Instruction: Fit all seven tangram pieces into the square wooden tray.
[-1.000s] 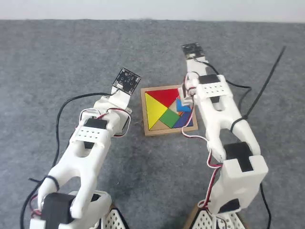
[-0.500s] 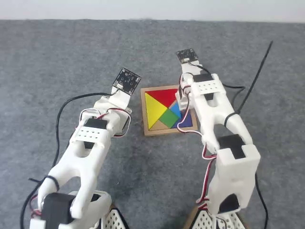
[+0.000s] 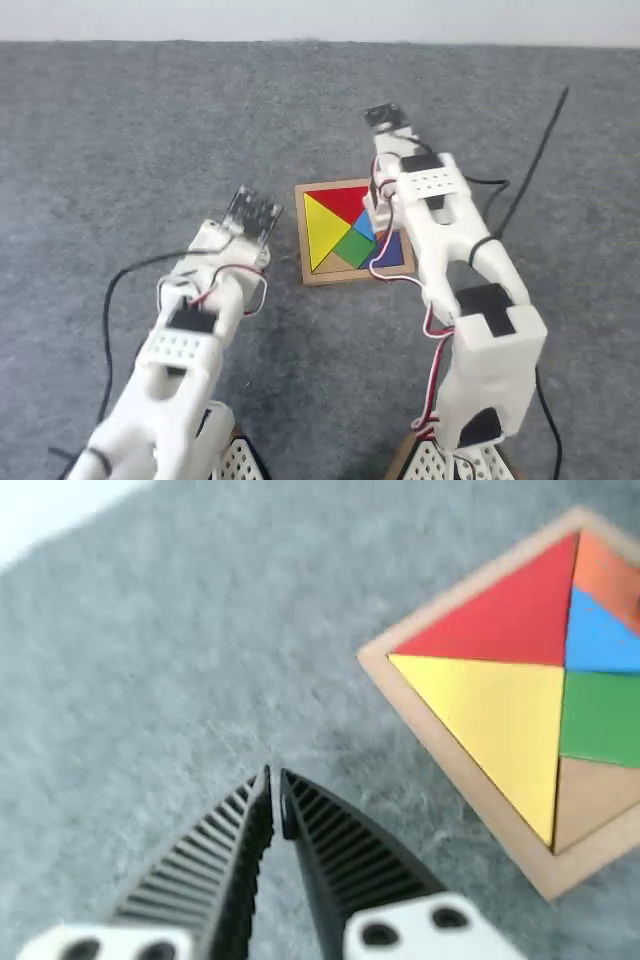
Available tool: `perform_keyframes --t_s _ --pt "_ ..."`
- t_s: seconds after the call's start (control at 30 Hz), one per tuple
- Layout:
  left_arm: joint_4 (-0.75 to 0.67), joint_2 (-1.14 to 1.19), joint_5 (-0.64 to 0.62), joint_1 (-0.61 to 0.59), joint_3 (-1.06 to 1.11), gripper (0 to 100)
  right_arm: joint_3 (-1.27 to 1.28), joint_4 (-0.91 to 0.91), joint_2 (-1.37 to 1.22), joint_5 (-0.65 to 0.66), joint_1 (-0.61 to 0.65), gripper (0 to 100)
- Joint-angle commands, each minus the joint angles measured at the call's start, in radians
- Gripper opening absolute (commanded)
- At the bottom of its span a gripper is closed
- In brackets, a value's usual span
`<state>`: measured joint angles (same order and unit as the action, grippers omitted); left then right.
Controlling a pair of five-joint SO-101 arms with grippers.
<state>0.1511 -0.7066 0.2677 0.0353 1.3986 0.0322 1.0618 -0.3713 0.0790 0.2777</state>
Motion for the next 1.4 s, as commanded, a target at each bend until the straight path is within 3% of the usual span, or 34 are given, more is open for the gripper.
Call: perform_keyframes --t_s 0.0,0.27,0.5,0.6,0.67,0.83,1.03,1.27,1.37 --pt "-0.063 -0.167 -0.005 0.011 0.061 1 -0.048 0.027 0.128 0.015 -0.065 0.7" --pt "0.063 -0.213 -0.169 0.14 0.028 1 0.072 -0.074 0.239 -0.026 -0.217 0.7" --pt "0.029 -0.546 -0.1 0.118 0.214 1 0.548 -0.507 0.579 -0.021 -0.205 0.7" --pt "0.032 -0.697 -0.06 0.186 0.278 3 0.723 -0.696 0.682 -0.028 -0.205 0.7" --pt "0.097 -0.744 -0.06 0.27 0.291 9 0.79 -0.777 0.716 -0.028 -0.205 0.7" --pt "0.098 -0.717 -0.261 0.348 0.234 15 0.827 -0.817 0.736 -0.028 -0.205 0.7" --pt "0.112 -0.361 -0.365 0.348 -0.036 15 0.827 -0.785 0.754 -0.031 -0.211 0.7" --pt "0.087 0.45 -0.387 0.354 -0.501 15 0.864 -0.754 0.886 -0.149 -0.337 0.7" --pt "0.094 0.766 -0.381 0.356 -0.733 10 0.876 -0.792 0.88 -0.152 -0.34 0.7"
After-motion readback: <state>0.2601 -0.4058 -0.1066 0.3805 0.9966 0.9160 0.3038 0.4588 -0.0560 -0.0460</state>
